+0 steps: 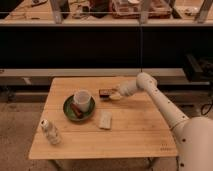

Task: Place the eraser in the ceramic cup

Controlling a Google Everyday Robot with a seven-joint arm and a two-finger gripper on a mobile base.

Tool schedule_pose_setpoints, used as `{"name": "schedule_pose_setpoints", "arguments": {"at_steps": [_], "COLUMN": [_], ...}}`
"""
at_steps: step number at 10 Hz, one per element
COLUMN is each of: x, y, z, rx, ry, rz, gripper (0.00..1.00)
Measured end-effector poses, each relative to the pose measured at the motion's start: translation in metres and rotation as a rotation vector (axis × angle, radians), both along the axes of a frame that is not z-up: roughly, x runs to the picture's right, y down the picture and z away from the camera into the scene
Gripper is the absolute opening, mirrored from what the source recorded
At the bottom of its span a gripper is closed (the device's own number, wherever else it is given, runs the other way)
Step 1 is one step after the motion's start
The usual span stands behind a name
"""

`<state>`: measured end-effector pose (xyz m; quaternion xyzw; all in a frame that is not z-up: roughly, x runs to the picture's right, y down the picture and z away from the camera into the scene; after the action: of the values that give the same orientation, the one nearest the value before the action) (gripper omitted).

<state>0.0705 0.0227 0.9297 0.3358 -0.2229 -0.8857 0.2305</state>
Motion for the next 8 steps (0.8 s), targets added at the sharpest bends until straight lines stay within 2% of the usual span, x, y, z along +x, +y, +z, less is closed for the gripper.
{"name": "schedule_pose_setpoints", "arguments": {"at_steps": [2, 4, 8], "x": [0.02, 0.017, -0.03], "y": [-0.021, -0.038, -0.072], "z": [-0.032, -0.059, -0.12], "rx": [0.025, 0.052, 0.118], "ry": [0.02, 0.019, -0.038], "rz": [0.024, 0.006, -0.065], "gripper": [0.0, 0.0, 0.0]}}
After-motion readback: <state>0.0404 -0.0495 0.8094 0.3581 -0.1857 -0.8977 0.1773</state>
